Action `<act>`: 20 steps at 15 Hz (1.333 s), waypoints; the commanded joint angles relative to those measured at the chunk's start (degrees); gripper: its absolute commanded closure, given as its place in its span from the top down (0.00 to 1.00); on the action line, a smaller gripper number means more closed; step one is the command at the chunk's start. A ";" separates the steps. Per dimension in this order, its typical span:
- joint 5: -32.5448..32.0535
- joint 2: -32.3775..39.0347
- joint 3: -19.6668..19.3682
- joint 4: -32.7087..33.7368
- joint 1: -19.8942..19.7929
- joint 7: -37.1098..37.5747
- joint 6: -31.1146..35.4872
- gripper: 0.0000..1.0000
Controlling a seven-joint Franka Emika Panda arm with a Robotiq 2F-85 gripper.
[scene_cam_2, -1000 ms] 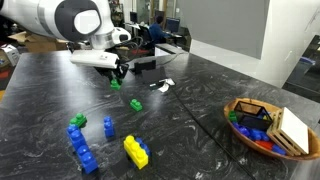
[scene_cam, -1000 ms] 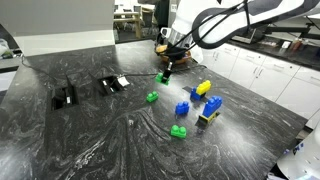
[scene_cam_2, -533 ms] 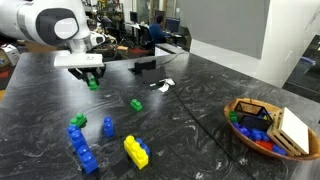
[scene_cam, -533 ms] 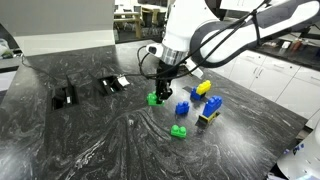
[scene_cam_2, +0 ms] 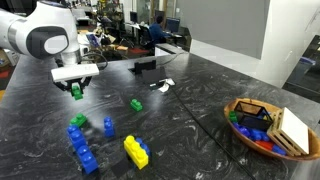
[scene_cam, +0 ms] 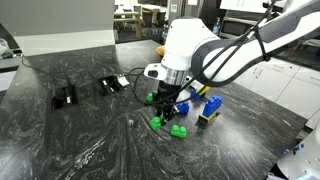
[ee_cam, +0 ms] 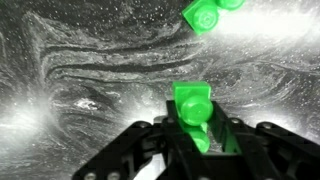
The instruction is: Move the green block on the right to the front
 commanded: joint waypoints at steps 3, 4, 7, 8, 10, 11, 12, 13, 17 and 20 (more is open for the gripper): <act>-1.49 2.36 0.84 -1.60 1.03 -7.95 1.44 0.10; -1.97 3.14 0.97 -1.59 1.23 -8.96 1.40 0.10; -4.25 5.21 1.35 -1.46 1.96 -10.63 2.31 0.10; -5.01 5.69 1.44 -1.31 2.14 -10.69 2.27 0.10; -5.84 6.23 1.61 -1.13 2.25 -10.68 1.98 0.10; -6.15 6.38 1.63 -1.12 2.24 -10.59 1.82 0.10; -5.98 6.44 1.67 -1.07 2.14 -10.52 1.81 0.10; -5.92 6.43 1.64 -1.00 2.10 -10.31 1.81 0.36; -4.01 6.16 1.71 -0.47 1.33 -10.10 1.27 0.73; -1.40 5.22 1.54 0.27 0.20 -9.24 -1.53 0.94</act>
